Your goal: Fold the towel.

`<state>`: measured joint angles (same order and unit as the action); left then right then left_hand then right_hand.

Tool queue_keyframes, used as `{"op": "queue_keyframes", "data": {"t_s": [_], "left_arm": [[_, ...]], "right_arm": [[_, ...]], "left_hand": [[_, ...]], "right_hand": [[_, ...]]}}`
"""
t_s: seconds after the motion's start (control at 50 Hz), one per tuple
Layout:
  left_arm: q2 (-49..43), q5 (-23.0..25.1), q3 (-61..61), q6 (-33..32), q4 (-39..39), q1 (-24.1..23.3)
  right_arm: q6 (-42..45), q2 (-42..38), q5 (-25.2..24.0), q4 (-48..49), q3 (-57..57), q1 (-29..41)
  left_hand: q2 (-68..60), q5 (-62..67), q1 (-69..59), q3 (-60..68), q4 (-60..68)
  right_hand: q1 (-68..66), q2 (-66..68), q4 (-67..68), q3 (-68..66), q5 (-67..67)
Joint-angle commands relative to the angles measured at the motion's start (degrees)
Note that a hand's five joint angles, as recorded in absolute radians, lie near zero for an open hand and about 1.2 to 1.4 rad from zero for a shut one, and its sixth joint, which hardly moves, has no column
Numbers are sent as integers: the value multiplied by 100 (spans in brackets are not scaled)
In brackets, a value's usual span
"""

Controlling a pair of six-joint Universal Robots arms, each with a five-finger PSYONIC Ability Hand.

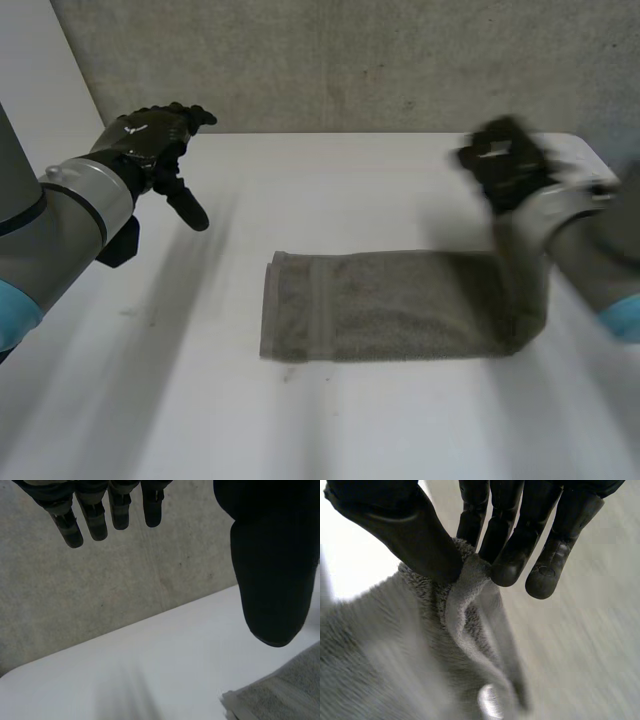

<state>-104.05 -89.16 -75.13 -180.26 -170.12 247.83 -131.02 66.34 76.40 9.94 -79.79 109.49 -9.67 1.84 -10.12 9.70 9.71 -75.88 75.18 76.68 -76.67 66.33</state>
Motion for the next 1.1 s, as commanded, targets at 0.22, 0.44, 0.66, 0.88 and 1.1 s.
{"op": "queue_keyframes", "data": {"t_s": [0.22, 0.44, 0.66, 0.88, 1.1], "left_arm": [[69, -5, -28, -18, -4, 2], [69, 22, -28, -36, -13, 11], [-194, 48, -133, -89, -56, -68], [-406, 39, -116, -89, -48, -112], [-362, 30, -116, -80, -57, -121]], "right_arm": [[50, -1510, -116, -1, 166, 2578], [-328, -297, -222, 51, -370, 2217], [-1884, 776, -116, -36, -1636, 688], [-1910, 617, -125, 333, -2919, -191], [-1541, 406, -99, 1079, -3157, -657]], "left_hand": [[-54, -163, -10, 51, 51], [-54, -163, -10, 51, 51], [-54, -163, -10, 51, 51], [-37, -179, 7, 34, 34], [-37, -179, 7, 34, 34]], "right_hand": [[-412, 482, 332, -333, 367], [6588, -6518, -6668, 6667, -6633], [6588, -6518, -6668, 6667, -6633], [5032, -4962, -5112, 5111, -5077], [-404, 474, 324, -325, 359]]}}
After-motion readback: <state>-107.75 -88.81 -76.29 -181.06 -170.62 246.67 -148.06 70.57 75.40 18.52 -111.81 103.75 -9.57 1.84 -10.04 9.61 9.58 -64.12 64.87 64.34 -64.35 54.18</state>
